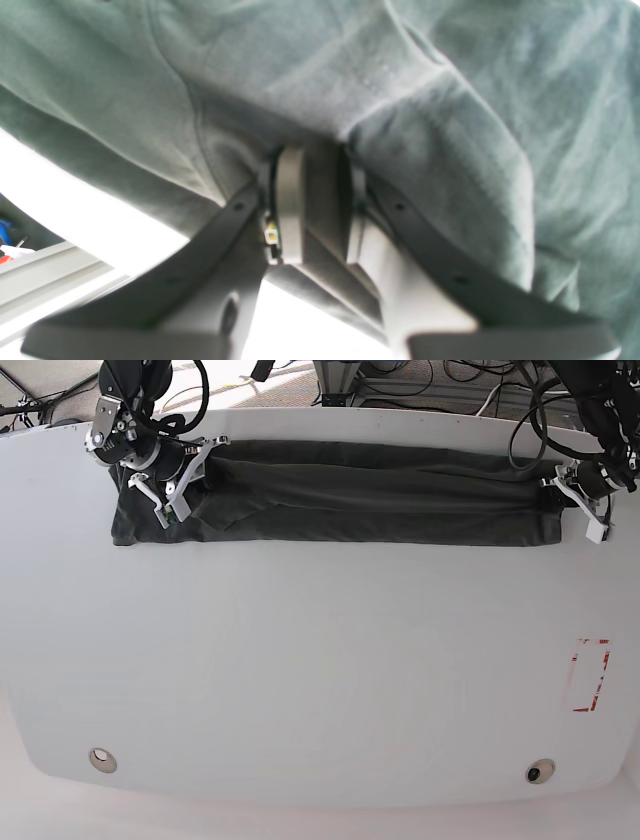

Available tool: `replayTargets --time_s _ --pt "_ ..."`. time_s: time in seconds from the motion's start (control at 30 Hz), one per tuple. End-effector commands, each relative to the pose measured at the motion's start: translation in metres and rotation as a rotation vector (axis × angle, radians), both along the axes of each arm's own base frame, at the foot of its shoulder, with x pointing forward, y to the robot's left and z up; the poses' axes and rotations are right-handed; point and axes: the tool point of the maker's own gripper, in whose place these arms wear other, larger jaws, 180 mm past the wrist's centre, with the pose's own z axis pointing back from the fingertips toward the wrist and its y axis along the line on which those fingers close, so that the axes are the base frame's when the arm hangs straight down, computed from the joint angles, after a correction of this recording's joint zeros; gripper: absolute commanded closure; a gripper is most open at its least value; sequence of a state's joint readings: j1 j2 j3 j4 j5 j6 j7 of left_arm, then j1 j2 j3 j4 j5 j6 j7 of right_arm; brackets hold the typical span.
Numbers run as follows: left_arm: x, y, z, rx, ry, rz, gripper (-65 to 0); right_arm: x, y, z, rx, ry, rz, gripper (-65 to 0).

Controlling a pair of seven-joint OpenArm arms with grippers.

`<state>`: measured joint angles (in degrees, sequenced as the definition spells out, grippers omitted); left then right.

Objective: Fold the T-shirt properly
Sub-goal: 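Grasp the strip end with the left gripper and fold it toward the right gripper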

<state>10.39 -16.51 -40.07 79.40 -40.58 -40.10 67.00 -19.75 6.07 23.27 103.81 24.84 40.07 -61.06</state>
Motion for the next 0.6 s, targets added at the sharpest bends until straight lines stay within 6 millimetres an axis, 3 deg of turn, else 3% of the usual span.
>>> replayTargets --time_s 0.0,0.17,0.3,0.43,0.57 --pt "0.0 0.007 0.014 0.07 -0.011 -0.033 -2.9 0.002 -0.004 0.003 -0.017 -0.009 0.003 -10.9" --pt "0.014 -0.003 0.059 0.198 -0.127 -0.129 -2.9 0.002 -0.004 0.003 -0.017 -0.009 0.003 -10.9" --pt "0.017 -0.036 0.083 0.265 -0.189 -0.269 -2.9 0.002 -0.004 0.003 -0.017 -0.009 0.003 -10.9" --pt "0.009 -0.09 0.087 0.255 -0.212 -0.452 -2.9 0.002 -0.004 0.003 -0.015 -0.009 0.002 -10.9" --pt "0.0 -0.133 0.075 0.187 -0.195 -0.581 -2.9 0.003 -0.003 0.003 -0.014 -0.01 0.005 -10.9"
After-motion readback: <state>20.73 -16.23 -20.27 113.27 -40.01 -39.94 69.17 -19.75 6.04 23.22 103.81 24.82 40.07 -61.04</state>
